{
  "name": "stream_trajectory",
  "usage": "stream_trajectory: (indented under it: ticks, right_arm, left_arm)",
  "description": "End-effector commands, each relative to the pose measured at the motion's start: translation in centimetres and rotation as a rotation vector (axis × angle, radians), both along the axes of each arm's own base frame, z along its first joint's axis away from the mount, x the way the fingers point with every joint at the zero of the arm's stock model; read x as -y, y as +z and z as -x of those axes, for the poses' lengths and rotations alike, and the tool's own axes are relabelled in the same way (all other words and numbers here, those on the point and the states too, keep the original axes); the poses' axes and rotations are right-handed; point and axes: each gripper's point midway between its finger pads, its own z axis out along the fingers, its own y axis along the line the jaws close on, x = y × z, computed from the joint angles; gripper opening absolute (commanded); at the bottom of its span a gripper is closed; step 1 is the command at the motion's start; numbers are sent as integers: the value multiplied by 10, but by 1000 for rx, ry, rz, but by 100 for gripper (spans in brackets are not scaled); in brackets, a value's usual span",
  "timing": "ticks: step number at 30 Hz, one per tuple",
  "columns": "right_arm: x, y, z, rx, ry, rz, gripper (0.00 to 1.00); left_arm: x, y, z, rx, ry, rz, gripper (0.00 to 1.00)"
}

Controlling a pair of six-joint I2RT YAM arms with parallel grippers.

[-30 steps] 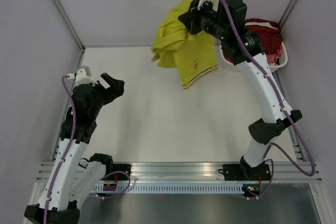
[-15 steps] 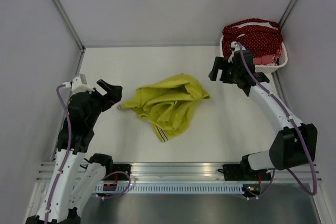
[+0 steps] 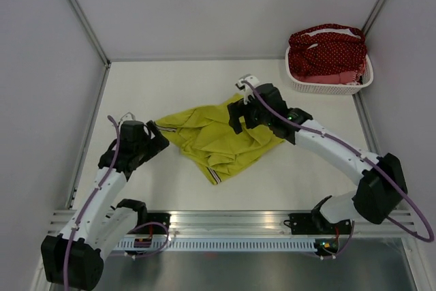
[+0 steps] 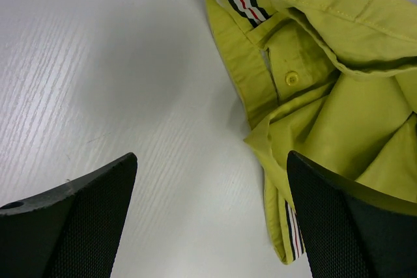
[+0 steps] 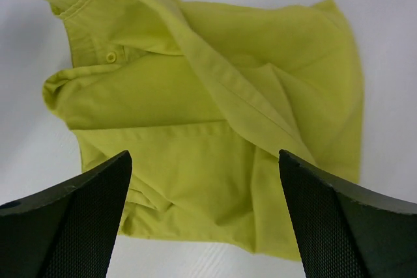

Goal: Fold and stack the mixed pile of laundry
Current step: Place the trousers at the center of the board, then flatten out the trousers at the center of the board.

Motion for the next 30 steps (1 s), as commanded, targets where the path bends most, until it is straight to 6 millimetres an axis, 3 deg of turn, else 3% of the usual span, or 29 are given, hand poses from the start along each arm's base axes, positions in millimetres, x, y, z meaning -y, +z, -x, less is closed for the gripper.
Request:
stream_trajectory:
  ticks: [1,3,4,7,8,10,12,13,17,20,21,25,26,29,30]
  right_arm:
    - [-38,-10,-9,28,25,69,98]
    - [-39,-27,-10,7,-34,116,98]
    - [-44,-37,-1,-25,-36,106,98]
    - [-38,-47,9,-63,-91,50,98]
    - [-36,-40,12,-55,-100,22,98]
    - [-30,-44,20,-65,-106,11,98]
    - [-23,-36,26,-50,-112,-2,98]
    - [-16,-38,28,-49,-131,12,98]
    - [-1,-32,32,-31,-161,38,98]
    - [7,-36,33,-44,-172,59,98]
    - [9,-37,32,-46,-178,66,98]
    - [24,-40,23,-58,-214,70,98]
    - [26,-41,21,-59,-220,69,98]
    - [35,-43,16,-69,-247,69,98]
    - [41,-47,16,-82,-261,80,98]
  left_arm:
    - [-7,9,-15,76,57,-9,100]
    - [-8,0,-21,82,51,-28,100]
    - [-4,10,-38,161,42,-12,100]
    - [8,-6,-58,192,-34,4,100]
    - [13,0,-72,228,-56,15,100]
    - [13,-23,-81,148,-54,17,100]
    - [11,-27,-96,126,-45,26,100]
    - [3,-43,-103,71,-21,35,100]
    - [-10,-68,-124,29,16,79,100]
    - [-7,-66,-144,89,-17,109,100]
    - [0,-58,-154,147,-52,136,100]
    - [14,-51,-171,258,-155,155,100]
    - [12,-58,-175,243,-143,153,99]
    - [15,-57,-187,215,-153,163,72]
    - [14,-63,-189,197,-149,161,49]
